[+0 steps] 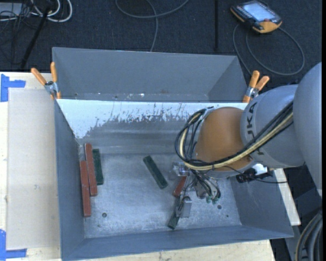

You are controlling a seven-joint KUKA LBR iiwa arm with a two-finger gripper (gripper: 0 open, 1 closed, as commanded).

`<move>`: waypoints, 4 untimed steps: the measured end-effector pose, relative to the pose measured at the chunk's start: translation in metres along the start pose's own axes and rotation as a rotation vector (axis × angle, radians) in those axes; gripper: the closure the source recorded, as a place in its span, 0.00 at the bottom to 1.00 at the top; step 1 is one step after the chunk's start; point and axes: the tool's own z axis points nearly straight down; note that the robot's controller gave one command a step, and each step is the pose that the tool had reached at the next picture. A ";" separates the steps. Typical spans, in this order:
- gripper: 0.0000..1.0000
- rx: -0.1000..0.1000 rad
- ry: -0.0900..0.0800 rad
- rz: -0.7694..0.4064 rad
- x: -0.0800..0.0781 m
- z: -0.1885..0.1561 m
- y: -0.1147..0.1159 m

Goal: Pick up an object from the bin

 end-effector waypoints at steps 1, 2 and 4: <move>0.00 -0.002 0.003 -0.097 -0.016 0.003 -0.014; 1.00 0.000 0.000 -0.035 -0.063 0.001 -0.040; 1.00 -0.001 0.008 -0.017 -0.051 -0.048 -0.051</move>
Offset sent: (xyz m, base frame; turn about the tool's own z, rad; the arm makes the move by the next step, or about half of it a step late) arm 0.0614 -0.0418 -0.0011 -0.0366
